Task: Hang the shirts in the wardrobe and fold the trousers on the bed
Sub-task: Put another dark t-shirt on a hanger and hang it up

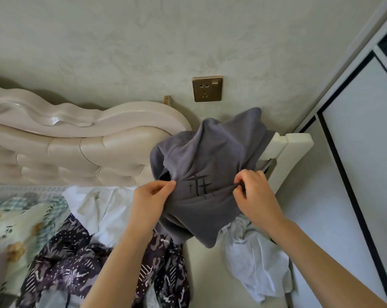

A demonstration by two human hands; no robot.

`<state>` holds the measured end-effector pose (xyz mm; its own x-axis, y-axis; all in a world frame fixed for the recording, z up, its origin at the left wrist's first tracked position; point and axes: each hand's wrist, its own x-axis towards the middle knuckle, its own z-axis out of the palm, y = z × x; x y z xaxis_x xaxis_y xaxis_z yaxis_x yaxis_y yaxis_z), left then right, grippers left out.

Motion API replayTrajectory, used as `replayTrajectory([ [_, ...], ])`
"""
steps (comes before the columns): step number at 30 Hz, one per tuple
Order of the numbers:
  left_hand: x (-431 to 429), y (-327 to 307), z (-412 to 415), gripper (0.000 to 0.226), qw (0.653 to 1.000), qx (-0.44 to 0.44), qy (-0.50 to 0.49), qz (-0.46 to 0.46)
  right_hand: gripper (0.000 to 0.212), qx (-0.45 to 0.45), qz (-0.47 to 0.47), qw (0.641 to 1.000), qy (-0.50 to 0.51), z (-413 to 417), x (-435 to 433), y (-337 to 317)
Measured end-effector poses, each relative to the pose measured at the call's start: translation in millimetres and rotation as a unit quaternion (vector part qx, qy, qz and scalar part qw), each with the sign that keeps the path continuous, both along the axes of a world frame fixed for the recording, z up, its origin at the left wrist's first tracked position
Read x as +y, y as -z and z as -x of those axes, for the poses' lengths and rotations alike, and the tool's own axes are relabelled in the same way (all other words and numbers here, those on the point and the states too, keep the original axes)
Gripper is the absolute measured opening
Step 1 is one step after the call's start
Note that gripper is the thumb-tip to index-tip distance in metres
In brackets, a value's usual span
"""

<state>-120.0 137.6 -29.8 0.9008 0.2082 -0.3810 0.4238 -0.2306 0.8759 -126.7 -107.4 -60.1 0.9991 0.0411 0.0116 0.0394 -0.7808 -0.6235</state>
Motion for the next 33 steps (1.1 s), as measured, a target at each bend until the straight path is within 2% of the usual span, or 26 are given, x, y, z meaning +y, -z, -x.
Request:
replayTrajectory([
  [4,6,-12,5,0.012,0.994,-0.070,-0.052,0.059,0.005,-0.004,0.054,0.998,-0.041,13,10,-4],
  [7,11,-19,11,0.015,0.984,-0.100,-0.101,0.105,0.006,-0.013,0.054,0.996,-0.068,24,16,-14],
  [10,18,-32,20,0.023,0.975,-0.164,-0.120,0.092,0.006,0.015,0.052,0.990,-0.131,36,24,-26],
  [15,35,-61,46,0.026,0.963,-0.254,-0.062,0.056,0.006,0.039,0.041,0.982,-0.178,71,49,-37],
  [20,44,-98,73,0.023,0.945,-0.314,0.086,-0.038,0.013,-0.009,0.044,0.992,-0.119,101,66,-57],
  [22,42,-107,85,0.022,0.926,-0.331,0.159,-0.091,0.018,-0.021,0.006,0.998,-0.063,114,75,-71],
  [25,34,-116,103,0.010,0.900,-0.341,0.241,-0.127,0.027,-0.055,-0.110,0.992,0.036,143,86,-96],
  [28,18,-123,122,0.017,0.896,-0.344,0.271,-0.070,0.030,-0.081,-0.232,0.964,0.100,182,92,-120],
  [31,0,-129,144,0.021,0.901,-0.337,0.272,-0.009,0.028,-0.080,-0.292,0.943,0.137,224,92,-133],
  [33,-11,-132,159,0.024,0.892,-0.343,0.293,0.013,0.022,-0.051,-0.319,0.936,0.140,248,90,-134],
])
